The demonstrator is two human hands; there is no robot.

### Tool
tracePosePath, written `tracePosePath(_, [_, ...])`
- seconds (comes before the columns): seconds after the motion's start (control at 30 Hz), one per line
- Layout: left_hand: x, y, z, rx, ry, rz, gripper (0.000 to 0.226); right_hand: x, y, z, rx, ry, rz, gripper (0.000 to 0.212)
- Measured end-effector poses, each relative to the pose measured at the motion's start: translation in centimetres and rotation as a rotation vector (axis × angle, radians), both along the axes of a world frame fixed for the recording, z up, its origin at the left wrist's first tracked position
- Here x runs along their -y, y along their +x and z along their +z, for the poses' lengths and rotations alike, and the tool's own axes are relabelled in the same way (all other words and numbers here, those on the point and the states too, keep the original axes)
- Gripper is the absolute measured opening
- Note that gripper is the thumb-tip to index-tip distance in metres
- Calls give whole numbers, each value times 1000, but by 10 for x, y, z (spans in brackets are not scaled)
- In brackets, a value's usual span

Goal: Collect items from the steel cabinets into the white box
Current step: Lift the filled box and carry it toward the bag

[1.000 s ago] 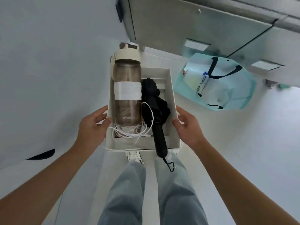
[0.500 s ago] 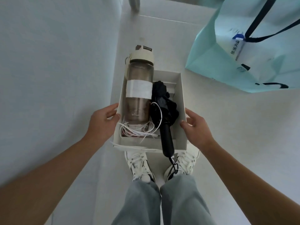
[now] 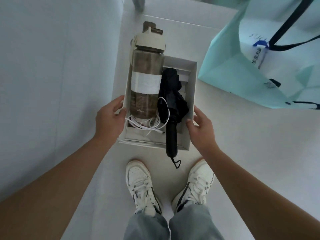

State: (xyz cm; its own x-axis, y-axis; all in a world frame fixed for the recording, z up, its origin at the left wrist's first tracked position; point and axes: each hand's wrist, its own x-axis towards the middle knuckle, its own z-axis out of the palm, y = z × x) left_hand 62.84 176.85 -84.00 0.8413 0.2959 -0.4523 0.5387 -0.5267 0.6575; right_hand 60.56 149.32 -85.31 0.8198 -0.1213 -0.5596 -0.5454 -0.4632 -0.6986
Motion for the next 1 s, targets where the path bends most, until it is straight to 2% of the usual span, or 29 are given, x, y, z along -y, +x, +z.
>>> tracePosePath(0.13, [-4,21,-10,4,7,-23,44,-4,20,-12,13,-22,16,54])
tracePosePath(0.3, [-7,16,-16,-59,39,-56,44,-8,24,-15,-103,-13,36,57])
tracePosePath(0.5, [-6,-3,-4,-87,5,101,28,-4,26,-10,-160,42,26,54])
tracePosePath(0.6, [-11,-30,4,-131,-34,164,31,-5,26,-6,-187,29,29,66])
tracePosePath(0.7, [-8,-51,19,-164,-52,175,26,-8,28,2,-183,29,29,69])
tracePosePath(1.0, [8,-36,32,-109,-76,212,32,-17,29,13,-193,33,-1,65])
